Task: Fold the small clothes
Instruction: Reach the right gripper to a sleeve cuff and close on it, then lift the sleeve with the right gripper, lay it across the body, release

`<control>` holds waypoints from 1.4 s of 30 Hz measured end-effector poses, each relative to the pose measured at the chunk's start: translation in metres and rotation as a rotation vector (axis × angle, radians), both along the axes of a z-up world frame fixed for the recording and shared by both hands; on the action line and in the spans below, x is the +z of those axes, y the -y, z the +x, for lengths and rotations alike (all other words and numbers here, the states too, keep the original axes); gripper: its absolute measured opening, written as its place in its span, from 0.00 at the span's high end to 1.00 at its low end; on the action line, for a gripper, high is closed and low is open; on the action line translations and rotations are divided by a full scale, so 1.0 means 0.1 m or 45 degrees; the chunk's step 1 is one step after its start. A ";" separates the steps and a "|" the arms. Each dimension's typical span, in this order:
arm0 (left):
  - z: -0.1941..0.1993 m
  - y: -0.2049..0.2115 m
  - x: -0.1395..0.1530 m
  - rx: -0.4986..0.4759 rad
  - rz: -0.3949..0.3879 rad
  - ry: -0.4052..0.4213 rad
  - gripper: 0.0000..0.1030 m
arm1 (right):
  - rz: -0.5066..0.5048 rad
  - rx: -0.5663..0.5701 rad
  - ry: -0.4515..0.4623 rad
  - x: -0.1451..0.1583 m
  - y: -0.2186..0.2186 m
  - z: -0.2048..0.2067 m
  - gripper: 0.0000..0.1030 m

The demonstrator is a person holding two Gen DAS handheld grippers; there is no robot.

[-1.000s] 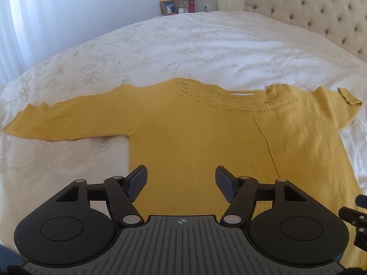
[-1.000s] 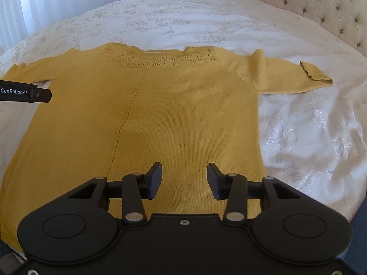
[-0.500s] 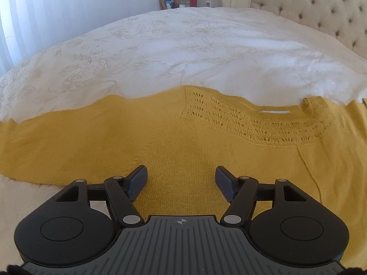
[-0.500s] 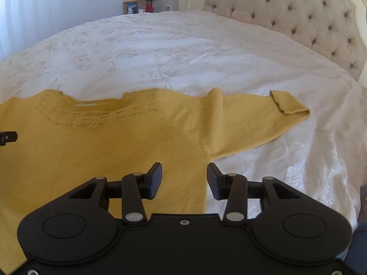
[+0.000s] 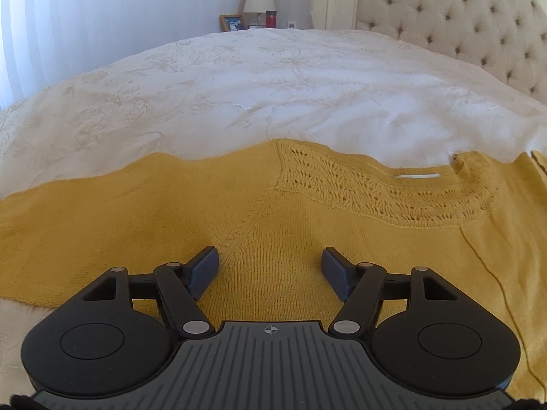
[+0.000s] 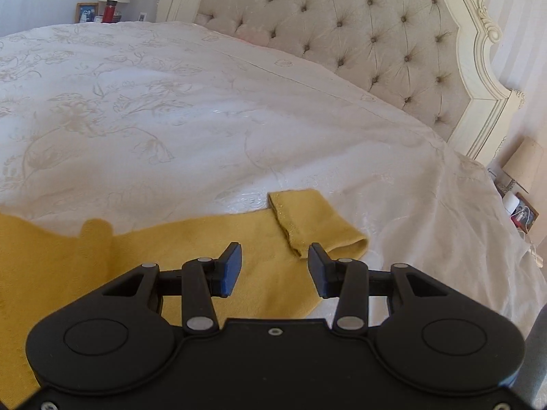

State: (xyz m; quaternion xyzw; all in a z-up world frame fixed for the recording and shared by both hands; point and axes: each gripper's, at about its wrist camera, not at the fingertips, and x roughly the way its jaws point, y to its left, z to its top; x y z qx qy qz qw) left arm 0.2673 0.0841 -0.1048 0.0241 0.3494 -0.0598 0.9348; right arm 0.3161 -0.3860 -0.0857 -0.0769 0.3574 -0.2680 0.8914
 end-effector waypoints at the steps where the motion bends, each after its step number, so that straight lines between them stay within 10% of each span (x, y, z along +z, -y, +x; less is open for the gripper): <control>1: -0.01 0.00 -0.01 -0.005 0.004 0.013 0.36 | -0.015 -0.002 -0.006 -0.02 0.04 0.07 0.50; 14: -0.04 0.02 -0.10 -0.021 0.013 0.067 0.32 | 0.049 -0.141 -0.108 -0.53 0.54 0.59 0.52; 17: -0.04 0.02 -0.10 -0.021 0.009 0.068 0.31 | 0.095 -0.189 -0.127 -0.48 0.68 0.58 0.93; 33: -0.01 -0.14 0.07 0.051 -0.115 0.005 0.32 | 0.205 -0.241 0.028 1.20 0.76 -0.19 0.93; 42: -0.01 -0.25 0.16 0.078 -0.182 -0.028 0.32 | 0.331 -0.001 0.075 1.83 0.08 -0.46 0.93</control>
